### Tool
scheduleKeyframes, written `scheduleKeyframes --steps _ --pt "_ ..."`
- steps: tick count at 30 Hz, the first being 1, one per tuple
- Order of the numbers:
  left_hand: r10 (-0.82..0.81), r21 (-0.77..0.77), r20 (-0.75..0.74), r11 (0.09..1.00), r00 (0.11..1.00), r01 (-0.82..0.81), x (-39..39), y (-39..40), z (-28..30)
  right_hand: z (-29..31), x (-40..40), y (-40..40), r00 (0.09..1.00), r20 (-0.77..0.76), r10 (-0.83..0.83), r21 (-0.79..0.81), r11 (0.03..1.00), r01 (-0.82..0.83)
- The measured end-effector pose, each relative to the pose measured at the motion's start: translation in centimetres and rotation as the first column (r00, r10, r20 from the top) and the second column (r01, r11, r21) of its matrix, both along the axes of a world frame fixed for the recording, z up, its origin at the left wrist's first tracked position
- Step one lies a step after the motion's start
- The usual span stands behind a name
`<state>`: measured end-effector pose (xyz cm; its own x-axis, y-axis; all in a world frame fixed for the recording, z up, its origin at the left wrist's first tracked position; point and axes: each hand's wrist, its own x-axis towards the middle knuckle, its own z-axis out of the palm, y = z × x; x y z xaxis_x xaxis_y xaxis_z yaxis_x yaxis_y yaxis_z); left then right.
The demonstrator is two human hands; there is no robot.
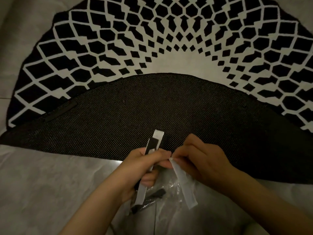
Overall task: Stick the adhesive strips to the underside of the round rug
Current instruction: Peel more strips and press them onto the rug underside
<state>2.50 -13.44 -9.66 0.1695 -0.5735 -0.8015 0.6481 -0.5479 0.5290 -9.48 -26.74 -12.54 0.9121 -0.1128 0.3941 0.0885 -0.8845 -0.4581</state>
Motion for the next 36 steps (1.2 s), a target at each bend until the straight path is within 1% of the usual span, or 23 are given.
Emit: scheduleKeyframes --steps 2,3,4,5,6,7,8,9,10,11,12,13,15,17,18,20,21,22,24,27,29,32,36 --pt "-0.007 0.016 0.028 1.000 1.000 0.007 -0.1 -0.1 0.0 -0.4 -0.3 0.2 1.000 -0.031 0.002 -0.005 1.000 -0.002" --pt "-0.001 0.031 0.094 1.000 0.996 -0.002 -0.3 -0.2 -0.3 -0.7 -0.4 0.3 0.998 -0.060 -0.026 0.040 0.999 0.028" --pt "-0.009 0.064 0.219 0.998 0.976 -0.005 -0.4 -0.3 -0.7 -0.7 -0.4 0.5 0.992 -0.104 -0.074 0.146 0.985 0.089" --pt "-0.028 0.108 0.369 0.994 0.929 -0.013 -0.3 -0.2 -1.3 -0.4 -0.3 0.8 0.977 -0.169 -0.130 0.333 0.926 0.180" --pt "-0.038 0.143 0.487 0.989 0.872 -0.037 -0.2 -0.2 -1.8 -0.1 -0.3 0.9 0.956 -0.229 -0.182 0.553 0.784 0.282" --pt "-0.018 0.163 0.547 0.983 0.837 -0.086 0.2 0.0 -2.5 0.3 0.0 0.9 0.929 -0.298 -0.219 0.752 0.546 0.370" --pt "0.039 0.168 0.552 0.973 0.833 -0.157 0.7 0.3 -3.1 0.5 0.2 0.5 0.893 -0.389 -0.225 0.854 0.275 0.441" --pt "0.128 0.166 0.524 0.954 0.842 -0.249 1.3 0.6 -3.6 0.6 0.3 -0.1 0.865 -0.460 -0.201 0.878 0.045 0.477" --pt "0.232 0.160 0.482 0.925 0.845 -0.345 2.0 1.1 -4.0 0.4 0.3 -0.9 0.852 -0.490 -0.183 0.872 -0.123 0.475" --pt "0.333 0.144 0.436 0.891 0.836 -0.430 2.6 1.4 -4.1 0.5 0.4 -1.7 0.849 -0.496 -0.183 0.858 -0.257 0.445" --pt "0.408 0.128 0.401 0.862 0.820 -0.491 3.2 1.8 -4.1 0.6 0.4 -2.5 0.855 -0.481 -0.193 0.847 -0.355 0.396" --pt "0.454 0.111 0.382 0.842 0.805 -0.528 3.6 2.3 -4.3 0.6 0.4 -3.3 0.864 -0.463 -0.198 0.834 -0.427 0.349" --pt "0.492 0.083 0.375 0.826 0.786 -0.557 3.9 3.0 -4.5 0.7 -0.1 -4.8 0.886 -0.415 -0.207 0.829 -0.487 0.274" --pt "0.492 0.054 0.383 0.833 0.782 -0.550 3.6 3.5 -4.7 1.0 -0.4 -6.0 0.883 -0.411 -0.227 0.853 -0.438 0.284" --pt "0.480 0.046 0.393 0.842 0.784 -0.538 3.4 3.5 -4.7 1.0 -0.7 -6.5 0.870 -0.432 -0.238 0.873 -0.353 0.336" --pt "0.452 0.045 0.419 0.856 0.788 -0.515 3.0 3.4 -4.7 1.1 -0.9 -6.9 0.805 -0.534 -0.258 0.842 -0.076 0.534" --pt "0.441 0.048 0.429 0.860 0.788 -0.508 2.8 3.3 -4.7 1.4 -0.8 -6.8 0.780 -0.559 -0.281 0.803 0.053 0.594" --pt "0.436 0.048 0.437 0.862 0.787 -0.504 2.8 3.2 -4.7 1.6 -0.7 -6.7 0.778 -0.558 -0.289 0.778 0.144 0.611" --pt "0.420 0.042 0.472 0.867 0.775 -0.496 2.9 3.0 -4.6 2.0 -0.3 -6.2 0.806 -0.527 -0.270 0.767 0.258 0.588" --pt "0.414 0.022 0.542 0.863 0.731 -0.505 3.1 2.9 -4.4 1.8 0.1 -5.5 0.825 -0.518 -0.227 0.688 0.464 0.559" --pt "0.407 0.007 0.579 0.864 0.707 -0.504 3.0 2.9 -4.4 1.3 0.3 -5.0 0.814 -0.532 -0.233 0.646 0.511 0.568" --pt "0.400 -0.007 0.591 0.871 0.701 -0.492 2.9 3.0 -4.4 0.5 0.4 -4.2 0.808 -0.545 -0.224 0.668 0.465 0.580" --pt "0.378 -0.023 0.631 0.882 0.677 -0.471 3.0 2.9 -4.5 -0.4 0.7 -4.1 0.841 -0.533 -0.095 0.739 0.432 0.517"
